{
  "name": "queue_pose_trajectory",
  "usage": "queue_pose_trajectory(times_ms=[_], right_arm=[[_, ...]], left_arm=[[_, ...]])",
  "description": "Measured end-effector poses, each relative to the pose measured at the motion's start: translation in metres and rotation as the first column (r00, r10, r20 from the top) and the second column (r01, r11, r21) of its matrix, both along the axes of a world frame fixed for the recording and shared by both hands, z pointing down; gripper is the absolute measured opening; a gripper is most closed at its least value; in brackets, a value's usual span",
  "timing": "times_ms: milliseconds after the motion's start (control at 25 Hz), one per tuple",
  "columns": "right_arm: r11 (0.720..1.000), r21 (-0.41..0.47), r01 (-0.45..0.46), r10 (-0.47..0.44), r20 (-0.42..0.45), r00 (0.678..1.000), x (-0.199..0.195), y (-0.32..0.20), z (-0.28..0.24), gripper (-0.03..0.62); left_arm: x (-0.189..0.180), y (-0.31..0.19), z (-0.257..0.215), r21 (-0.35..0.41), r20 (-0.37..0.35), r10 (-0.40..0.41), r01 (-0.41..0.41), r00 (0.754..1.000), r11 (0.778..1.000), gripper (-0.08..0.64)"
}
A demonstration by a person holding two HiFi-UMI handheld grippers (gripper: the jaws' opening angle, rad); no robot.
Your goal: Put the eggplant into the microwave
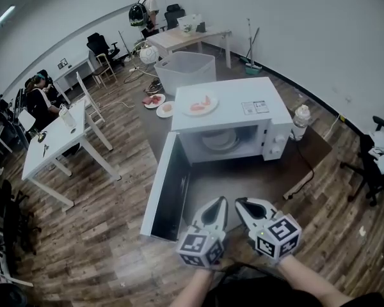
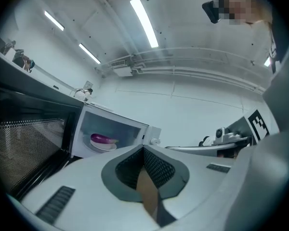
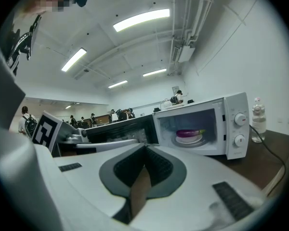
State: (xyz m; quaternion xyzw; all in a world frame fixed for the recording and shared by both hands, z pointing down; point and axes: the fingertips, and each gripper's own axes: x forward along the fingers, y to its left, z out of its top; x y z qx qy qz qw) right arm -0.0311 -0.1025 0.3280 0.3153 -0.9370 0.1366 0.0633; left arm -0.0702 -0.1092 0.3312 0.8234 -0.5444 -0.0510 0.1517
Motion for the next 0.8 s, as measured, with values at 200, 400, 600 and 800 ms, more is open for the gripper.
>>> queue_pose_trajectory(times_ms=[200, 400, 600, 800], right_arm=[[1.0, -0.02, 0.001, -0.001, 0.007, 1.0, 0.005, 0.019, 0.007, 0.0], [1.0, -0.02, 0.009, -0.009, 0.004, 1.0, 0.013, 0.043, 0.006, 0.0], [1.0, 0.006, 0.006, -0.006, 0.006, 1.0, 0.026, 0.071, -0.002, 0.0], [1.0, 0.006, -0.009, 0.008, 0.017, 1.0, 0.044, 0.102, -0.005, 0.0]], left_arm=[[0.002, 0.017, 0.005, -0.011, -0.009, -0.014, 0.014, 1.0, 1.0, 0.002], [0.006, 0.039, 0.003, -0.004, -0.022, -0.03, 0.03, 0.999, 1.0, 0.002], [0.016, 0.066, 0.001, 0.002, -0.033, -0.046, 0.046, 0.998, 0.999, 0.002], [0.037, 0.099, 0.0, 0.0, -0.031, -0.044, 0.044, 0.999, 0.999, 0.002]])
